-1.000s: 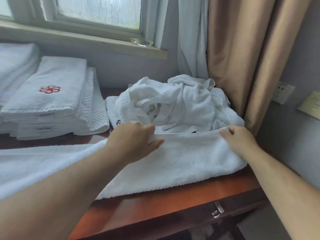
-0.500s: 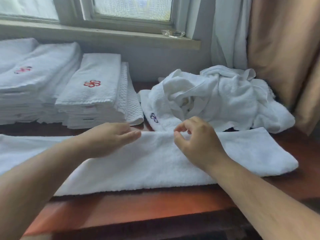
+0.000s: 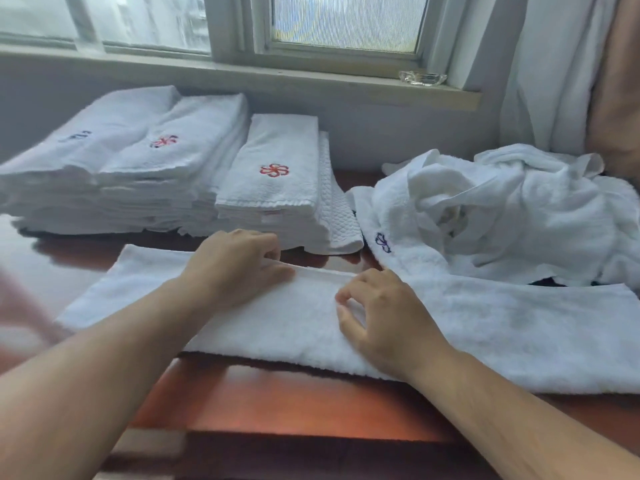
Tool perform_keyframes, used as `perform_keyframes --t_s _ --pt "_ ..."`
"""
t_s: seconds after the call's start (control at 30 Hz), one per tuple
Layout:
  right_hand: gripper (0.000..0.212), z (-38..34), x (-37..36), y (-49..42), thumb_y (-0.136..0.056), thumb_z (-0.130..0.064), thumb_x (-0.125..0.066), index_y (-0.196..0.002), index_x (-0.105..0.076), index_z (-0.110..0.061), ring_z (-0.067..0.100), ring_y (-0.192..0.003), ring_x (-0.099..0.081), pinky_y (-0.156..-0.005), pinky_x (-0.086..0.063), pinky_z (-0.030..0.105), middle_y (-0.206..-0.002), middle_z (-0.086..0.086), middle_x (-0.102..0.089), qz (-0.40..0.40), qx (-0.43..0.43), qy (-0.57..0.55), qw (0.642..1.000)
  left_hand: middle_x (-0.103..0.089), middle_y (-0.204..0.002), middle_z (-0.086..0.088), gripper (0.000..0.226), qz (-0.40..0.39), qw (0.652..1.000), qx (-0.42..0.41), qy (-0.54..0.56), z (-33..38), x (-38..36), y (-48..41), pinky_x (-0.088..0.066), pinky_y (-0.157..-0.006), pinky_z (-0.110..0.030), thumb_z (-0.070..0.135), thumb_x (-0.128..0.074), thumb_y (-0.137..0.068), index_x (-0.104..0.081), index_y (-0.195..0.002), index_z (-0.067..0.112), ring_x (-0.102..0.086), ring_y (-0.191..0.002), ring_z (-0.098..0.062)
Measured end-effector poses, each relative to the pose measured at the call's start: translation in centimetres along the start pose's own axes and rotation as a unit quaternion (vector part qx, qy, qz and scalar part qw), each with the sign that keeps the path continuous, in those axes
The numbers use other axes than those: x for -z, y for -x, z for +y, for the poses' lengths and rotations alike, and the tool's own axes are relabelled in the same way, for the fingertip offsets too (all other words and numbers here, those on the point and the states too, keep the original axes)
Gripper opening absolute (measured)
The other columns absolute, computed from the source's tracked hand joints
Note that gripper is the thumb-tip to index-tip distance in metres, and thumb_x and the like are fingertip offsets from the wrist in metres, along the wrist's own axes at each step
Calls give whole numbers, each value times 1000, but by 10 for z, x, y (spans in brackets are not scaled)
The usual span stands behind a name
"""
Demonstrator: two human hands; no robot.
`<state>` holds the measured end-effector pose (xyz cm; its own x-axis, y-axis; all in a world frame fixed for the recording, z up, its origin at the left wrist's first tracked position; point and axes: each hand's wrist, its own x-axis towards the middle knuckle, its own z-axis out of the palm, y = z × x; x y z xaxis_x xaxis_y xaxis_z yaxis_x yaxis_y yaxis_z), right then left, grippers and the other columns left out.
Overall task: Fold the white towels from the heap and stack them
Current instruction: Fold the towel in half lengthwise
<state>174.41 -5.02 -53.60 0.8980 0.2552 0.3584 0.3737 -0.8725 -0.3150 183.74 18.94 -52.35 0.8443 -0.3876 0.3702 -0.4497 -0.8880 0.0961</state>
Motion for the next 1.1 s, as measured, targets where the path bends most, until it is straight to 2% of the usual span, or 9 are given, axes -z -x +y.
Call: perform_keyframes --t_s 0.13,0.23,0.3,0.47,0.63,0.8,0.9,1.0,1.1 --pt "22 -4 3 -4 -95 -33 -55 -107 -71 -22 18 -105 -51 -95 -44 35 -107 -6 -60 -22 -21 28 999 -65 -98 13 38 -19 999 37 9 -11 -5 7 -36 -79 -35 70 -41 -89 -52 -98 35 -60 -100 -18" --pt "27 -23 -4 -18 -94 -33 -51 -106 -71 -20 22 -104 -51 -93 -43 37 -108 -2 -60 -31 -8 104 994 -56 -106 13 43 -6 996 69 58 -24 1 19 -32 -92 -37 62 -48 -90 -54 -122 33 -49 -112 -18" --pt "26 -44 -15 -32 -95 -33 -52 -104 -72 -20 23 -103 -52 -93 -42 36 -105 0 -61 -34 34 80 996 -57 -117 9 41 7 993 96 68 -35 9 29 -30 -99 -38 53 -54 -93 -56 -128 31 -45 -118 -20" --pt "21 -84 -44 -68 -95 -31 -57 -103 -74 -21 18 -103 -51 -95 -44 31 -102 -6 -59 -69 95 -51 992 -62 -126 12 23 -23 991 114 65 -72 30 56 -34 -107 -40 32 -53 -101 -71 -114 36 -50 -122 -18" --pt "11 -83 -60 -72 -93 -30 -58 -96 -69 -28 14 -102 -48 -94 -44 31 -99 -10 -58 -85 92 -80 989 -52 -141 11 35 -96 982 159 22 -98 34 69 -29 -114 -43 40 -54 -101 -57 -135 38 -42 -133 -17" --pt "9 -79 -61 -82 -92 -36 -57 -89 -65 -34 10 -94 -50 -84 -42 26 -92 -13 -56 -95 105 -80 987 -58 -114 5 19 -10 987 148 -61 -100 36 57 -35 -100 -38 44 -60 -96 -66 -110 33 -47 -112 -21" --pt "9 -78 -63 -85 -92 -38 -56 -83 -59 -37 10 -92 -51 -79 -39 24 -89 -13 -56 -92 103 -79 987 -57 -114 3 15 10 980 172 -97 -94 37 53 -34 -99 -39 41 -62 -95 -66 -107 32 -46 -113 -25" --pt "10 -74 -67 -83 -90 -40 -53 -80 -56 -40 5 -93 -51 -79 -41 23 -89 -17 -56 -83 92 -98 988 -49 -126 -3 29 30 960 270 -70 -86 33 60 -35 -99 -44 35 -57 -95 -55 -123 26 -41 -118 -29" --pt "15 -72 -70 -84 -83 -47 -44 -75 -55 -43 1 -94 -51 -80 -42 21 -88 -20 -57 -78 76 -125 986 -43 -135 -12 66 -12 906 424 -7 -79 35 68 -38 -101 -49 60 -53 -91 -40 -135 14 -40 -127 -34"
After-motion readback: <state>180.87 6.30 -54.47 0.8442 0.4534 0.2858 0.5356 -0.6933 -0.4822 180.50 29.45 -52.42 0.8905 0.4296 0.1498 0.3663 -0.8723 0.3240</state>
